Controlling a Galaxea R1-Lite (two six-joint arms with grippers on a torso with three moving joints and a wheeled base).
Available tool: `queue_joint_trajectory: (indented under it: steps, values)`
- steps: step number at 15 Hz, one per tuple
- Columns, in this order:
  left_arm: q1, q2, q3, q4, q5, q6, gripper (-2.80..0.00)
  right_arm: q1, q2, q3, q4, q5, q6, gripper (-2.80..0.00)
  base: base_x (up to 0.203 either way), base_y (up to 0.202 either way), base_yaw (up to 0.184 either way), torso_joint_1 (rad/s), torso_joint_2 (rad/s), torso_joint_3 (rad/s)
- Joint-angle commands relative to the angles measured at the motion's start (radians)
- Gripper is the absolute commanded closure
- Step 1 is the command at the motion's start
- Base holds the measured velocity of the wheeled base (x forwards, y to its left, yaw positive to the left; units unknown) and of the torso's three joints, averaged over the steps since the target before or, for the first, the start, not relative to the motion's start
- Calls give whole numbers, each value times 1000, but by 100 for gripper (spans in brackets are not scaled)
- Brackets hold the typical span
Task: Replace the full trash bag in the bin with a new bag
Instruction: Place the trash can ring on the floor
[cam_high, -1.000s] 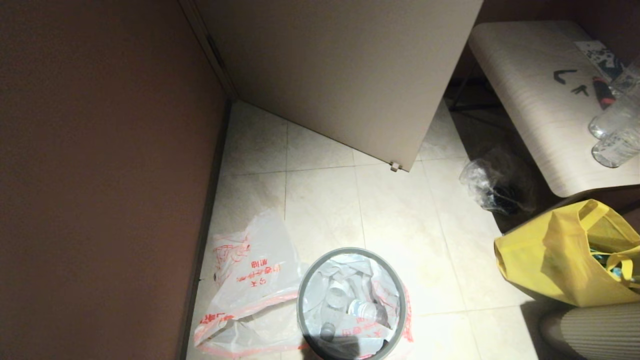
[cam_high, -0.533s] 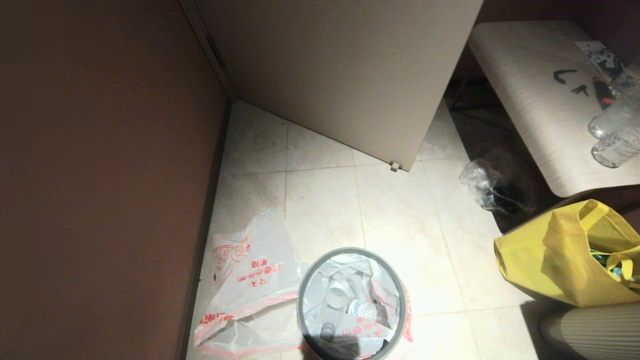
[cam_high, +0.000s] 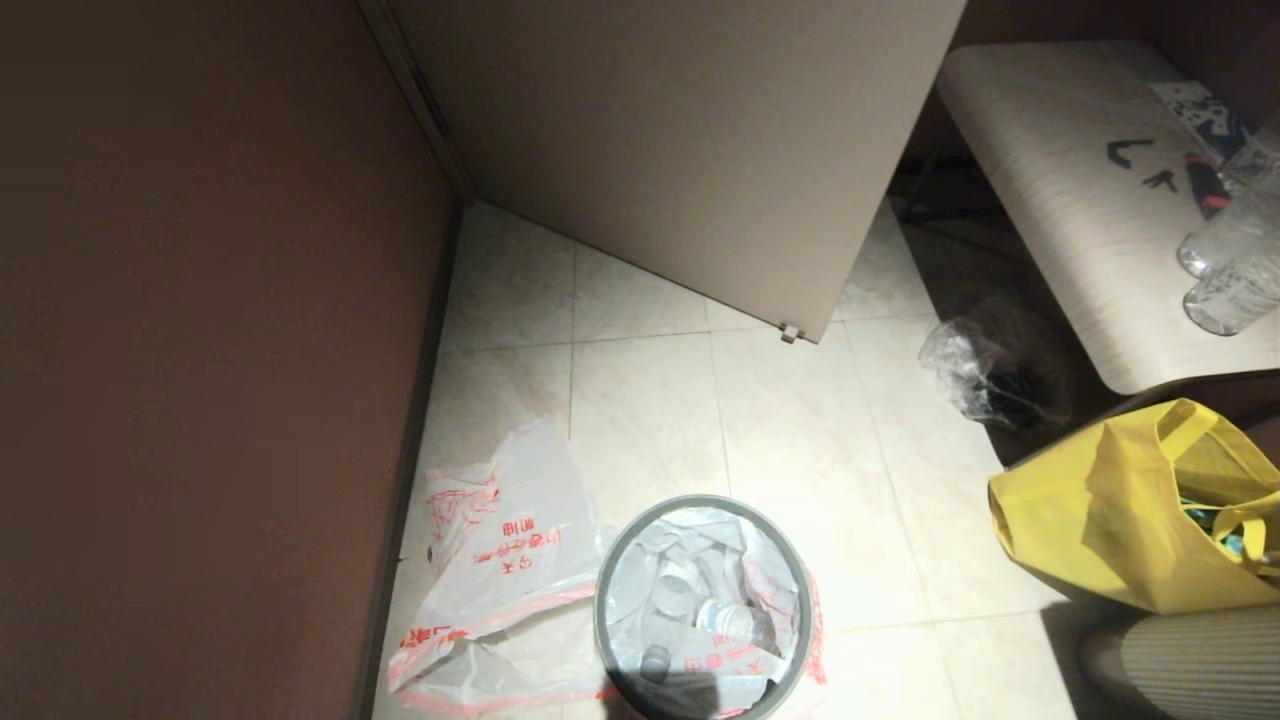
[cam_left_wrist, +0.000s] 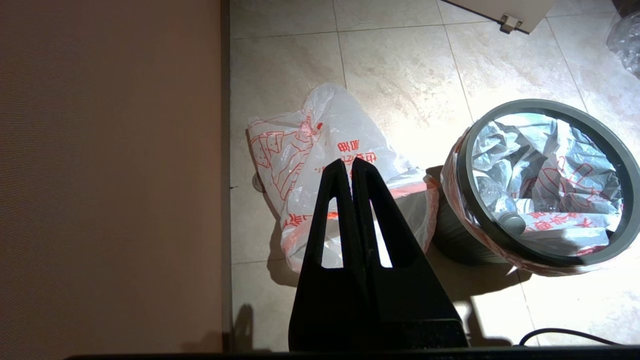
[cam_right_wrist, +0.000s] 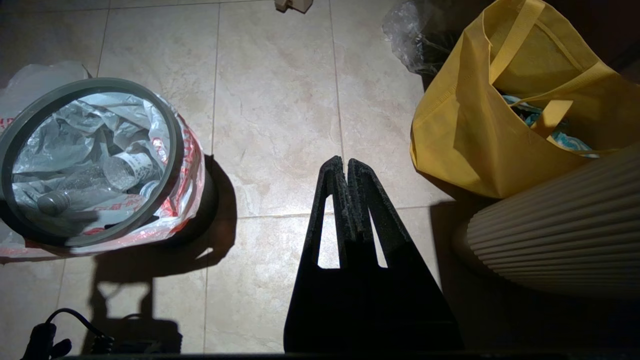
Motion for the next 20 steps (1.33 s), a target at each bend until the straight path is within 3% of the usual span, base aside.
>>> queue_joint_trajectory:
  steps: [1,8,12,15,20]
  values:
    - [0,1,2,0,0,0,0,0,1,-2,0,0,0,0,0,0,0,0,0,0]
    - [0,1,2,0,0,0,0,0,1,-16,9,4,-34,0,0,0,0,0,0,0]
    - [0,1,2,0,0,0,0,0,25,-183,134,23,-73,0,0,0,0,0,0,0]
    - [0,1,2,0,0,0,0,-3,165,-252,186,48,-127,0,0,0,0,0,0,0]
    - [0,1,2,0,0,0,0,-3,557,-423,184,54,-144,0,0,0,0,0,0,0]
